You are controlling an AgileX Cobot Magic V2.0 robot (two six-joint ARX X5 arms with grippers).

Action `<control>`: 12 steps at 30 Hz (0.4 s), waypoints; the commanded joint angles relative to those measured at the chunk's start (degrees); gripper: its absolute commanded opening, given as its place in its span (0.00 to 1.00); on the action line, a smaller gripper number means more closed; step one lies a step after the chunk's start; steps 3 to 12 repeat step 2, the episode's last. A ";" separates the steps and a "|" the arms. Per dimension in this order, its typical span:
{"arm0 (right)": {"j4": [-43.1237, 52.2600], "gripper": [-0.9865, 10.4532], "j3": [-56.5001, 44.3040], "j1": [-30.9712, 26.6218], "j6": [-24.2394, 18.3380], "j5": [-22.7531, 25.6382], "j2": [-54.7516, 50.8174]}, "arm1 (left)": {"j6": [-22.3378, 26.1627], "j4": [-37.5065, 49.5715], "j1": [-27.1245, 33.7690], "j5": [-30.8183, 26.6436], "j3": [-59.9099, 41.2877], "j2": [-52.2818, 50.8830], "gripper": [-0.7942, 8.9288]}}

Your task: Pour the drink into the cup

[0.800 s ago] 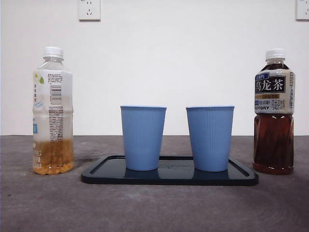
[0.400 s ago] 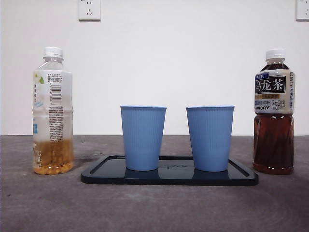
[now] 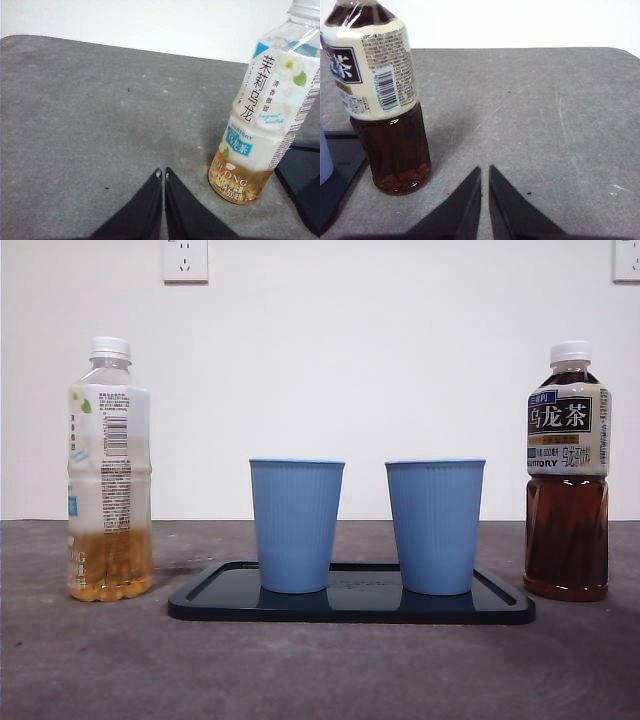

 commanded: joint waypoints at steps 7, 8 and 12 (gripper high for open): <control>0.50 0.11 -0.26 -0.02 0.15 0.22 -0.17 | -0.33 -0.37 0.07 -0.09 -1.18 -0.11 0.09; 0.50 0.11 -0.26 -0.02 0.15 0.22 -0.17 | -0.33 -0.37 0.07 -0.09 -1.18 -0.11 0.09; 0.50 0.11 -0.26 -0.02 0.15 0.22 -0.17 | -0.33 -0.37 0.07 -0.09 -1.18 -0.11 0.09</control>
